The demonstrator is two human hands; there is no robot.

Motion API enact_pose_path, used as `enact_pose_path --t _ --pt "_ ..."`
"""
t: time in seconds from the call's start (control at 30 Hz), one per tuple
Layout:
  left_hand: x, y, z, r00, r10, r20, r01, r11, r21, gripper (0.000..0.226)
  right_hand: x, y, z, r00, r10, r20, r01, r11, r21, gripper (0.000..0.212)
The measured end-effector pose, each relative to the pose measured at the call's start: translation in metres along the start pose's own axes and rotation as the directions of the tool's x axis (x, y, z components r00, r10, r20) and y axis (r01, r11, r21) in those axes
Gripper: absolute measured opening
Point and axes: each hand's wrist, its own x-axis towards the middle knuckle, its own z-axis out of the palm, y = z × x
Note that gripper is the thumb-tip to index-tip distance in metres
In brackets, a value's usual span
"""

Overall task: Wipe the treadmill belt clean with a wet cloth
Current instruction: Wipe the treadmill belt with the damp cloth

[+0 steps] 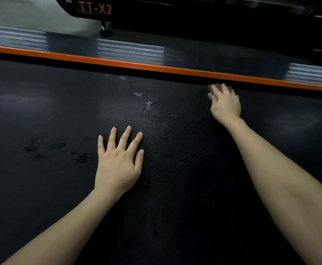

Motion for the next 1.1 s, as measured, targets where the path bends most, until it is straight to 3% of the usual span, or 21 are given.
enact_pose_path --t 0.03,0.1,0.23,0.33,0.4,0.47,0.53,0.6,0.67,0.73,0.83,0.93,1.0,1.03,1.07,1.1 --pt "0.000 0.001 0.000 1.000 0.001 -0.001 -0.001 1.000 -0.001 0.059 0.008 -0.005 0.002 0.989 0.148 0.014 -0.148 0.989 0.001 0.039" --pt "0.000 0.001 0.000 1.000 -0.002 -0.007 0.002 1.000 -0.004 0.059 0.016 -0.035 0.010 0.973 0.231 0.003 -0.231 0.973 -0.006 0.037" --pt "0.000 0.000 0.001 1.000 0.003 -0.011 -0.003 1.000 0.011 0.058 0.012 -0.124 0.030 0.993 -0.116 0.029 0.115 0.993 0.034 0.039" --pt "0.000 -0.002 0.002 1.000 0.011 -0.012 -0.011 1.000 0.013 0.056 -0.001 -0.163 0.033 0.908 -0.395 0.138 0.383 0.918 0.107 0.044" --pt "-0.001 -0.004 0.002 1.000 0.018 -0.020 -0.018 1.000 0.008 0.055 0.007 -0.137 0.025 0.831 -0.531 0.165 0.528 0.847 0.068 0.046" --pt "-0.001 -0.004 0.002 0.999 0.022 -0.024 -0.022 1.000 0.002 0.055 0.025 -0.084 0.017 0.884 -0.449 0.128 0.455 0.890 -0.023 0.048" --pt "-0.001 -0.003 0.003 1.000 0.014 -0.021 -0.014 1.000 0.005 0.055 0.036 -0.034 0.011 0.982 -0.178 0.067 0.181 0.983 -0.032 0.047" --pt "0.000 -0.001 0.004 1.000 0.006 -0.016 -0.006 1.000 0.012 0.056 0.033 -0.026 0.007 0.996 0.039 0.083 -0.038 0.999 -0.009 0.045" --pt "0.000 0.000 0.003 1.000 -0.002 -0.016 0.002 1.000 0.009 0.057 0.026 -0.051 0.007 0.992 0.112 0.054 -0.112 0.994 -0.004 0.040" --pt "0.000 0.000 0.003 1.000 -0.005 -0.017 0.005 1.000 0.012 0.057 0.020 -0.088 0.011 0.999 0.007 0.044 -0.008 1.000 0.018 0.039" --pt "0.001 0.000 0.002 1.000 -0.007 -0.006 0.007 1.000 0.019 0.057 -0.002 -0.150 0.025 0.954 -0.289 0.082 0.283 0.957 0.069 0.043" --pt "0.002 -0.001 0.001 1.000 -0.009 0.016 0.009 1.000 0.022 0.059 -0.044 -0.179 0.023 0.833 -0.540 0.123 0.520 0.839 0.163 0.043" --pt "0.001 -0.002 0.001 1.000 -0.007 0.016 0.006 1.000 0.010 0.059 -0.061 -0.149 0.013 0.706 -0.694 0.139 0.668 0.718 0.195 0.041" --pt "0.001 -0.003 0.000 1.000 -0.004 0.016 0.004 1.000 0.005 0.060 -0.061 -0.125 0.009 0.690 -0.714 0.120 0.688 0.698 0.197 0.040" --pt "0.001 -0.002 0.000 1.000 -0.003 0.018 0.003 1.000 0.000 0.060 -0.055 -0.097 0.007 0.728 -0.680 0.091 0.659 0.730 0.181 0.040" --pt "0.000 -0.002 0.000 1.000 -0.004 0.019 0.004 1.000 -0.006 0.061 -0.049 -0.069 0.005 0.812 -0.581 0.059 0.568 0.809 0.152 0.041"
